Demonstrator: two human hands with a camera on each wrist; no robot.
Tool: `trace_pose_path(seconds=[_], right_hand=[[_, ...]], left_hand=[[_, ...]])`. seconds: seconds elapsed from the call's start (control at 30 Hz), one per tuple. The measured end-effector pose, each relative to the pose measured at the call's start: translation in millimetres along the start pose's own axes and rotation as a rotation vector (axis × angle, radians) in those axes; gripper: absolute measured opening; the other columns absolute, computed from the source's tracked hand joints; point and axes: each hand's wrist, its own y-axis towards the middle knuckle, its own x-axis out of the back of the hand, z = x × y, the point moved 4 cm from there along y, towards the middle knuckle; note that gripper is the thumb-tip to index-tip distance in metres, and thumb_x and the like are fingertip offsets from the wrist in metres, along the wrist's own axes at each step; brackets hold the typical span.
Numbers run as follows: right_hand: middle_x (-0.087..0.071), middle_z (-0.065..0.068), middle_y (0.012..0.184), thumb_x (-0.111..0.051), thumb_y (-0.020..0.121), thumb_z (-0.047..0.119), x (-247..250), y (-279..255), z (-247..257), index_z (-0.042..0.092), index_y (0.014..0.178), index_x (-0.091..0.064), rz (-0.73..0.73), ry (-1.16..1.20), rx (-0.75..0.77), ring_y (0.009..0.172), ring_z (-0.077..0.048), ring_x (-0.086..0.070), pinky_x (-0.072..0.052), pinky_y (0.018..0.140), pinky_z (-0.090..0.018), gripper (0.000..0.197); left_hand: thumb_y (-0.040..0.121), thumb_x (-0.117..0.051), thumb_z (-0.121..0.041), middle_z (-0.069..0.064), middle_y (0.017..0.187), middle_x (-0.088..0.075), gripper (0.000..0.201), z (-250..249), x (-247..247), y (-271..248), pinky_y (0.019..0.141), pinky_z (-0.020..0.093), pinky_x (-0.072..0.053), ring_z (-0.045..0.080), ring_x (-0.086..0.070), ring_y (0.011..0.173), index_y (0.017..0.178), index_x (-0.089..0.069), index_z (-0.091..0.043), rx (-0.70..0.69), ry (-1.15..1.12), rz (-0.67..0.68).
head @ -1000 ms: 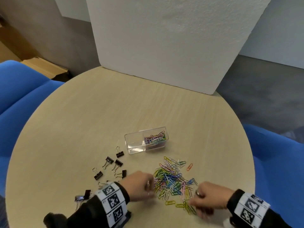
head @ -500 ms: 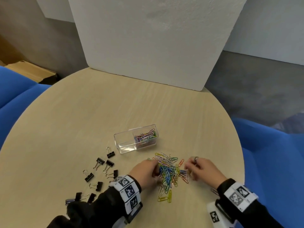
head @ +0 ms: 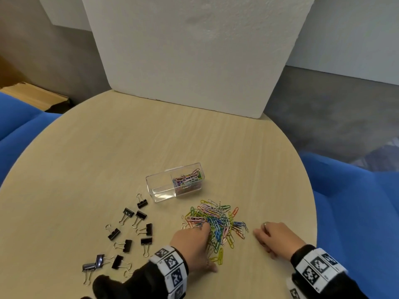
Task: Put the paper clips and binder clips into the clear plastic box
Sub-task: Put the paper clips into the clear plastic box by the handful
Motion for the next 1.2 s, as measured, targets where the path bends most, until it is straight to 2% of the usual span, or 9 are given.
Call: trace_pose_path(seconds=[0.2,0.3,0.4,0.5,0.7,0.87,0.97,1.07,1.2], right_hand=[[-0.067,-0.003,0.078,-0.046,0.095,0.031,-16.7,9.7,51.0,0.017,0.079,-0.055,0.005,0.174,0.169,0.059,-0.011,-0.059,-0.054,0.064,-0.023,0.023],[-0.063,-0.001,0.078,-0.048,0.094,0.027,-6.3,11.8,49.6,0.017,0.084,-0.057,-0.154,0.275,0.147,0.060,-0.010,-0.057,-0.050,0.060,-0.022,0.017],[-0.057,0.001,0.091,-0.047,0.093,0.029,-0.6,11.9,35.2,0.019,0.093,-0.055,-0.296,0.093,0.101,0.075,-0.009,-0.054,-0.046,0.073,-0.023,0.013],[-0.047,0.001,0.106,-0.048,0.093,0.030,-17.7,10.1,37.9,0.018,0.111,-0.050,-0.244,0.056,0.123,0.089,-0.007,-0.050,-0.040,0.085,-0.017,0.022],[-0.046,-0.001,0.114,-0.052,0.091,0.026,-34.1,10.8,67.6,0.017,0.121,-0.048,-0.213,0.178,0.234,0.081,-0.005,-0.054,-0.039,0.069,-0.001,0.031],[-0.026,0.002,0.139,-0.060,0.079,0.055,-29.0,19.6,68.3,0.025,0.141,-0.028,-0.247,0.020,0.250,0.128,-0.017,-0.022,-0.022,0.108,-0.029,0.076],[-0.021,0.006,0.145,-0.066,0.064,0.065,-36.0,25.8,76.9,0.030,0.143,-0.023,-0.185,-0.062,0.285,0.132,-0.017,-0.015,-0.021,0.111,-0.034,0.098],[-0.028,0.009,0.138,-0.072,0.059,0.062,-40.9,27.9,85.1,0.032,0.138,-0.032,-0.205,-0.102,0.326,0.125,-0.014,-0.022,-0.026,0.108,-0.031,0.094],[-0.038,0.010,0.125,-0.073,0.068,0.047,-44.5,29.7,91.6,0.029,0.128,-0.045,-0.228,-0.047,0.350,0.116,-0.011,-0.029,-0.029,0.103,-0.027,0.069]], left_hand=[[0.078,-0.063,-0.054,0.006,0.115,-0.059,0.065,-0.8,15.7,14.5,0.086,0.037,-0.051,0.025,-0.059,0.102,0.124,-0.033,-0.018,0.035,-0.059,-0.077],[0.079,-0.062,-0.053,0.003,0.111,-0.058,0.055,11.5,25.0,10.8,0.083,0.033,-0.048,0.022,-0.057,0.099,0.114,-0.037,-0.018,0.056,-0.170,-0.175],[0.079,-0.063,-0.052,0.002,0.116,-0.051,0.055,29.5,28.1,4.8,0.088,0.030,-0.044,0.019,-0.050,0.106,0.113,-0.039,-0.017,0.103,-0.229,-0.285],[0.077,-0.065,-0.050,0.003,0.124,-0.042,0.059,41.0,19.3,7.7,0.100,0.030,-0.040,0.020,-0.041,0.116,0.117,-0.040,-0.016,0.146,-0.222,-0.276],[0.080,-0.069,-0.029,-0.002,0.102,-0.046,0.031,40.0,19.0,12.3,0.075,0.019,-0.042,0.010,-0.044,0.082,0.095,-0.042,-0.022,0.064,-0.544,-0.252],[0.089,-0.057,-0.018,-0.004,0.110,-0.048,0.020,49.4,51.0,0.9,0.069,0.011,-0.044,0.000,-0.050,0.084,0.100,-0.043,-0.026,-0.004,-0.616,-0.491],[0.087,-0.059,-0.021,-0.008,0.117,-0.045,0.027,50.5,81.2,-11.2,0.090,0.013,-0.037,0.002,-0.043,0.104,0.112,-0.050,-0.025,-0.096,-0.431,-0.684],[0.076,-0.071,-0.030,0.000,0.128,-0.047,0.052,58.8,107.4,-15.9,0.099,0.038,-0.034,0.019,-0.041,0.120,0.123,-0.052,-0.022,-0.062,-0.223,-0.840],[0.069,-0.073,-0.051,-0.005,0.149,-0.022,0.093,76.0,117.5,-3.1,0.112,0.048,-0.013,0.020,-0.018,0.139,0.144,-0.020,-0.034,0.085,-0.106,-0.591]])
